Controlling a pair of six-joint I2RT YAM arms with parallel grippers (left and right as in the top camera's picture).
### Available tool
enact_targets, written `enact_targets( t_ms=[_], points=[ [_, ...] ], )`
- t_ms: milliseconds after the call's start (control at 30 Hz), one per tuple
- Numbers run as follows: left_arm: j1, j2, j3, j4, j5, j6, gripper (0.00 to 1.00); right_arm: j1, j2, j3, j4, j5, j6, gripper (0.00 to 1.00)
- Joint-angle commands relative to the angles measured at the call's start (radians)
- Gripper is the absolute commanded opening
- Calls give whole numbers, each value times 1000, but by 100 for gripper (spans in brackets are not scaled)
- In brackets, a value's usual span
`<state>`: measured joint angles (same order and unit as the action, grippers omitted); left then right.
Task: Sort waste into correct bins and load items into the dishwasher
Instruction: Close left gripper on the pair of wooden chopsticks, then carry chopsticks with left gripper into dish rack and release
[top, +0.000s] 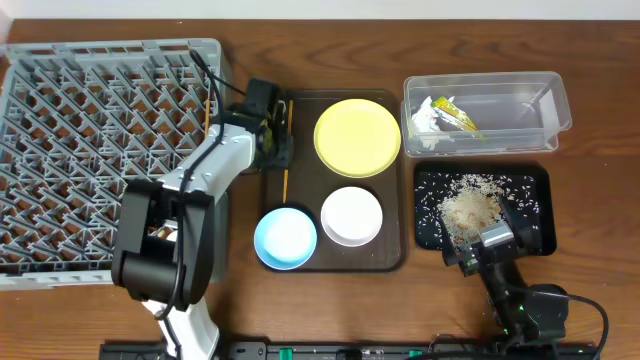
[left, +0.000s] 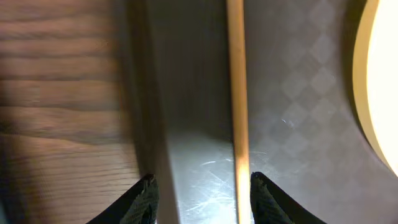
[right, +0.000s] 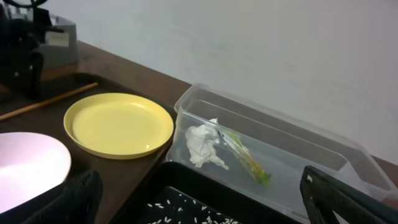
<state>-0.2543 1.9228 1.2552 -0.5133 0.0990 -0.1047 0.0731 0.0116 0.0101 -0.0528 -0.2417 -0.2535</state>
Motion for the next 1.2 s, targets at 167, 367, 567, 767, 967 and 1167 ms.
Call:
enact_targets(
  t_ms=[167,367,567,767,967,1167],
  points=[
    [-46,65,7,30,-30,-14,42,-8,-6,-5,1,5,13,99],
    [-45,96,8,43,-40,-29,19,-8,-6,-5,1,5,13,99],
    [-43,5,65,-52,-41,-35,6,-8,-6,-5,1,5,13,99],
    [-31,-198,119,-195,-151,-26,6,-8,-6,-5,1,5,13,99],
    [32,-336,117,-336,-354,3,6,-8,-6,-5,1,5,13,99],
    [158,-304,71,-354,-352,56,6,-8,-6,-5,1,5,13,99]
  ],
)
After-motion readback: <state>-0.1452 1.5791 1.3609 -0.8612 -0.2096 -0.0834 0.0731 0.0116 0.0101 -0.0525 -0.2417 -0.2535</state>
